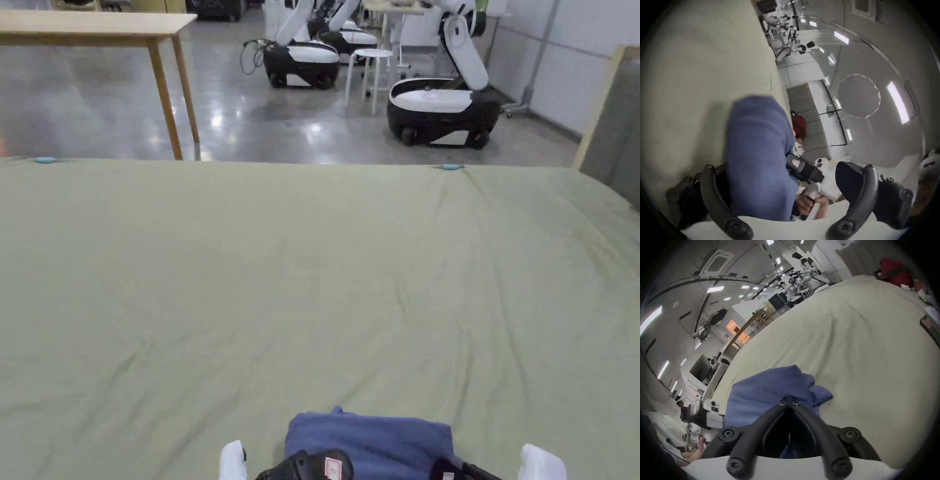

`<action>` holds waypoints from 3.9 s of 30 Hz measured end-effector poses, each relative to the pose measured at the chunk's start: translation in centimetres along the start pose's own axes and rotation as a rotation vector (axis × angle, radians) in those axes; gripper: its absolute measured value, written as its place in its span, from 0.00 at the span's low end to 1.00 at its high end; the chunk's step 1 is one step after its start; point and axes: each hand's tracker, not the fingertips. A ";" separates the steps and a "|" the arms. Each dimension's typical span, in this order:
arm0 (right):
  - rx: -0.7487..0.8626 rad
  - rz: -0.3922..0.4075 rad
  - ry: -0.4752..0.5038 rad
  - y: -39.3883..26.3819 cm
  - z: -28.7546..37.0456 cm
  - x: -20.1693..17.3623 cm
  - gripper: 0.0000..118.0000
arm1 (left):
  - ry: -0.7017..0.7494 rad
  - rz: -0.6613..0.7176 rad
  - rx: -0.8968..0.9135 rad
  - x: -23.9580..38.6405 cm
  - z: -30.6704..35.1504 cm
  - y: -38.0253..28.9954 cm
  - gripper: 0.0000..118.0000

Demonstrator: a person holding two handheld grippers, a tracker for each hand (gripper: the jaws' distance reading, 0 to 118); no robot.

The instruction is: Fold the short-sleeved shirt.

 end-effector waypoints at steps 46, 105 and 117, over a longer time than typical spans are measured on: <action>-0.050 0.404 0.156 -4.7 0.3 -18.2 0.01 | 1.438 -0.622 0.433 14.1 48.4 12.8 0.50; 0.537 0.557 -0.177 13.1 15.6 -24.9 1.00 | 0.922 -1.186 0.747 36.2 9.7 -4.0 1.00; 0.569 0.563 -0.247 12.5 16.1 -25.9 1.00 | 0.923 -1.165 0.746 36.0 9.7 -3.9 1.00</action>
